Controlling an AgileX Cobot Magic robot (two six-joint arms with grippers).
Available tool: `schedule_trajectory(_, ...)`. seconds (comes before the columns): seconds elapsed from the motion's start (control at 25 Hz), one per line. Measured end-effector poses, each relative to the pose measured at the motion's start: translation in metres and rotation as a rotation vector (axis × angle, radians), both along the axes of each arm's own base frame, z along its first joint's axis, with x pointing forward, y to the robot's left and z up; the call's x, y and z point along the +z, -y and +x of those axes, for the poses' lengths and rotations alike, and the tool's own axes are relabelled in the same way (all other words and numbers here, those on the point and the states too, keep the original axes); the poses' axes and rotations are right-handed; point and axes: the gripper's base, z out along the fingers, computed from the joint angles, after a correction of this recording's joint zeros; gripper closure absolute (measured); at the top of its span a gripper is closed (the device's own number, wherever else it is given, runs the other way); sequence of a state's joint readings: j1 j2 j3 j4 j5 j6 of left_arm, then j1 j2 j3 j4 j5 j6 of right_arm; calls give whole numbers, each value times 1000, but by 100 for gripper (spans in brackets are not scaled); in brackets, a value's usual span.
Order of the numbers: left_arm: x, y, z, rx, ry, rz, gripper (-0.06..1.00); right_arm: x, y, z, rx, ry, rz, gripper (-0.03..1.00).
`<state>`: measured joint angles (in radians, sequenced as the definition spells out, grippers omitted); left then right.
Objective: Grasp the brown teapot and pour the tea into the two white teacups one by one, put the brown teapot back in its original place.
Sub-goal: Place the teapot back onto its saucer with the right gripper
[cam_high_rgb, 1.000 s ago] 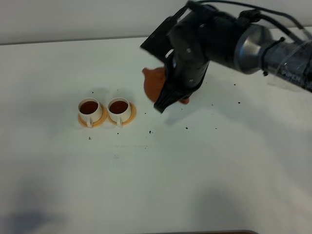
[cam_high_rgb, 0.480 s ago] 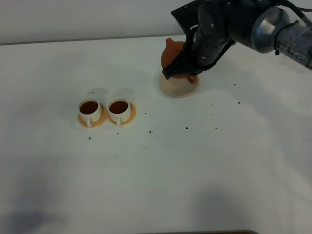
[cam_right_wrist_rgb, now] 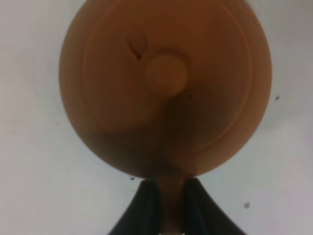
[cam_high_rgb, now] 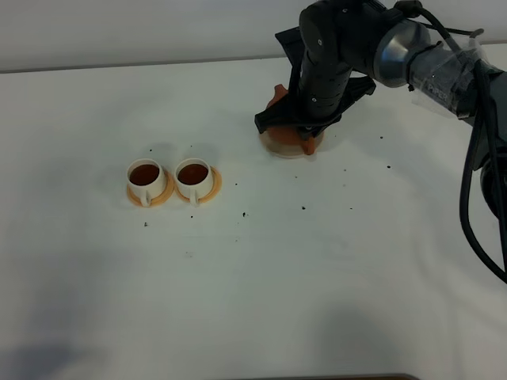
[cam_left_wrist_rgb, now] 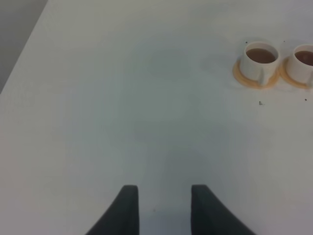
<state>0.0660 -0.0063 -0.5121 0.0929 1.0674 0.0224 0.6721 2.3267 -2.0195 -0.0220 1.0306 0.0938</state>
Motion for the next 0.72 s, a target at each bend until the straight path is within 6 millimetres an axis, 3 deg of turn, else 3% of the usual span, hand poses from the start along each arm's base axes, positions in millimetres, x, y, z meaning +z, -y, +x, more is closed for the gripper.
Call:
schedule_trajectory(0.16,0,0,0,0,0,0,68,-13,2,5,-18,-25,8,87)
schedule_trajectory(0.72,0,0,0,0,0,0,68,-12,0,9,-20,11,43,87)
